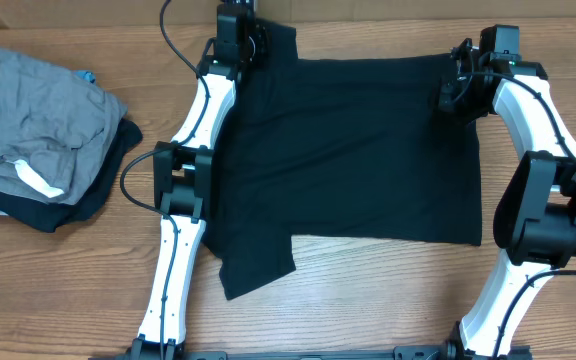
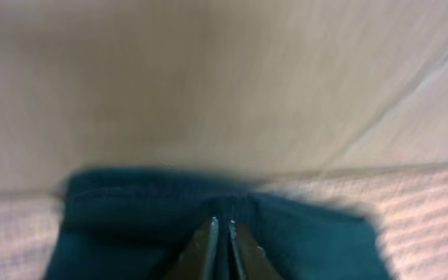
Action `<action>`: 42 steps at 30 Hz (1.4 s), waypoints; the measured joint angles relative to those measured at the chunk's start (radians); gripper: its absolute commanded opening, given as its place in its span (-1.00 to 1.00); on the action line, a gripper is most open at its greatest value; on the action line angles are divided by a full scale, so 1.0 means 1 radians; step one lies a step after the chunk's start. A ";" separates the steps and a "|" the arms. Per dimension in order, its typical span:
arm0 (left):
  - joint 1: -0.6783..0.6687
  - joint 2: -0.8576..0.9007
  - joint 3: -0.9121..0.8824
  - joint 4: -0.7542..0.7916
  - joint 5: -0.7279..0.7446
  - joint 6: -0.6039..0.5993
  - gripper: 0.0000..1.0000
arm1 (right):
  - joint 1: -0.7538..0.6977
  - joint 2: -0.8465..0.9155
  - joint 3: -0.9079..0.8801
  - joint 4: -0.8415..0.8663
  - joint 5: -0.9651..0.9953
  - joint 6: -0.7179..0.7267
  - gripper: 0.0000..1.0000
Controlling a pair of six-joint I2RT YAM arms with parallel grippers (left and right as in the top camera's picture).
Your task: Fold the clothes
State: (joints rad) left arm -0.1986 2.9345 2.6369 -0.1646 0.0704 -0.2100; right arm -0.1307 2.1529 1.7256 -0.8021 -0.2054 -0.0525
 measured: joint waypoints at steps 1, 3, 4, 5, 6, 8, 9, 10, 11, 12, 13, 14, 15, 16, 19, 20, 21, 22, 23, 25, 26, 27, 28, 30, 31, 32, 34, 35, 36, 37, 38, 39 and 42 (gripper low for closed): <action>0.003 0.000 0.000 0.032 0.001 0.000 -0.67 | 0.000 0.000 0.000 0.000 0.000 0.000 -0.92; 0.004 0.000 0.000 0.095 0.001 0.006 -0.63 | 0.000 0.000 0.000 0.002 0.000 0.000 -0.92; 0.005 0.000 0.000 0.123 0.001 0.008 -0.60 | 0.000 0.000 0.000 0.002 0.000 0.000 -0.92; 0.008 0.000 0.002 0.131 0.004 0.010 -0.59 | 0.000 0.000 0.000 0.002 0.000 0.000 -0.92; 0.011 0.000 0.014 0.114 0.009 0.011 -0.58 | 0.000 0.000 0.000 0.002 0.000 0.000 -0.92; 0.017 0.001 0.058 0.022 0.012 0.022 -0.21 | 0.000 0.000 0.000 0.001 0.000 0.000 -0.89; 0.021 0.005 0.116 -0.078 0.012 0.033 0.57 | 0.000 0.000 0.000 0.001 0.000 0.000 -0.74; 0.024 0.007 0.171 -0.165 0.012 0.049 0.81 | 0.000 0.000 0.000 0.000 0.000 0.000 -0.69; 0.028 0.007 0.249 -0.282 0.012 0.065 1.00 | 0.000 0.000 0.000 0.000 0.000 -0.001 -0.67; 0.030 0.006 0.312 -0.374 0.012 0.082 1.00 | 0.000 0.000 0.000 0.001 0.001 -0.001 -0.63; 0.031 0.002 0.386 -0.473 0.011 0.099 1.00 | 0.000 0.000 0.000 -0.002 0.000 0.000 -0.57; 0.031 -0.018 0.435 -0.552 0.011 0.117 1.00 | 0.000 0.000 0.000 -0.006 0.000 -0.001 -0.45; 0.030 -0.043 0.448 -0.601 0.008 0.124 1.00 | 0.000 0.000 0.000 -0.015 0.000 -0.001 -0.33; 0.028 -0.100 0.455 -0.688 0.000 0.138 1.00 | 0.000 0.000 0.000 -0.031 0.000 0.000 -0.23; 0.027 -0.250 0.467 -0.858 -0.016 0.138 1.00 | 0.000 -0.001 0.028 -0.137 0.000 -0.002 -0.07; 0.027 -0.296 0.470 -0.922 -0.027 0.132 1.00 | 0.000 -0.002 0.041 -0.163 0.000 0.000 -0.04; 0.027 -0.341 0.475 -0.971 -0.043 0.122 1.00 | 0.000 -0.005 0.058 -0.187 0.000 0.000 -0.01; 0.027 -0.391 0.481 -1.040 -0.066 0.105 1.00 | 0.000 -0.016 0.068 -0.212 0.001 0.005 0.01; 0.027 -0.428 0.486 -1.085 -0.084 0.093 1.00 | 0.000 -0.034 0.069 -0.229 0.001 0.011 0.04; 0.026 -0.501 0.494 -1.188 -0.120 0.064 1.00 | 0.000 -0.094 0.069 -0.264 0.002 0.032 0.10; 0.025 -0.529 0.495 -1.229 -0.132 0.052 1.00 | 0.000 -0.131 0.069 -0.280 0.002 0.047 0.13; 0.022 -0.552 0.496 -1.296 -0.143 0.043 1.00 | 0.000 -0.184 0.070 -0.300 0.003 0.068 0.16; 0.016 -0.572 0.496 -1.349 -0.151 0.033 1.00 | 0.000 -0.231 0.072 -0.322 0.004 0.088 0.17; 0.000 -0.607 0.496 -1.443 -0.163 0.010 1.00 | 0.000 -0.322 0.081 -0.373 0.006 0.131 0.18; -0.010 -0.622 0.496 -1.489 -0.166 -0.002 1.00 | 0.000 -0.386 0.088 -0.427 0.014 0.165 0.18; -0.023 -0.642 0.496 -1.522 -0.162 -0.012 1.00 | 0.000 -0.428 0.092 -0.466 0.023 0.190 0.18; -0.042 -0.676 0.489 -1.523 -0.108 -0.028 1.00 | 0.000 -0.483 0.099 -0.546 0.034 0.235 0.11; -0.050 -0.689 0.488 -1.523 -0.074 -0.029 1.00 | 0.000 -0.495 0.101 -0.599 0.042 0.249 0.09; -0.057 -0.698 0.486 -1.522 -0.043 -0.032 1.00 | 0.000 -0.497 0.102 -0.632 0.052 0.256 0.08; -0.068 -0.708 0.477 -1.522 -0.009 -0.034 1.00 | 0.000 -0.496 0.101 -0.681 0.059 0.266 0.08; -0.078 -0.713 0.466 -1.522 0.011 -0.036 1.00 | 0.000 -0.495 0.101 -0.714 0.068 0.269 0.08; -0.092 -0.720 0.442 -1.522 0.020 -0.037 1.00 | 0.000 -0.495 0.101 -0.755 0.083 0.274 0.08; -0.148 -0.756 0.315 -1.521 -0.011 -0.047 1.00 | 0.000 -0.499 0.101 -0.823 0.128 0.284 0.08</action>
State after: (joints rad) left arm -0.3462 2.1780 2.9520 -1.6859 0.0597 -0.2569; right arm -0.1310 1.6539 1.8267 -1.6249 -0.0772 0.2314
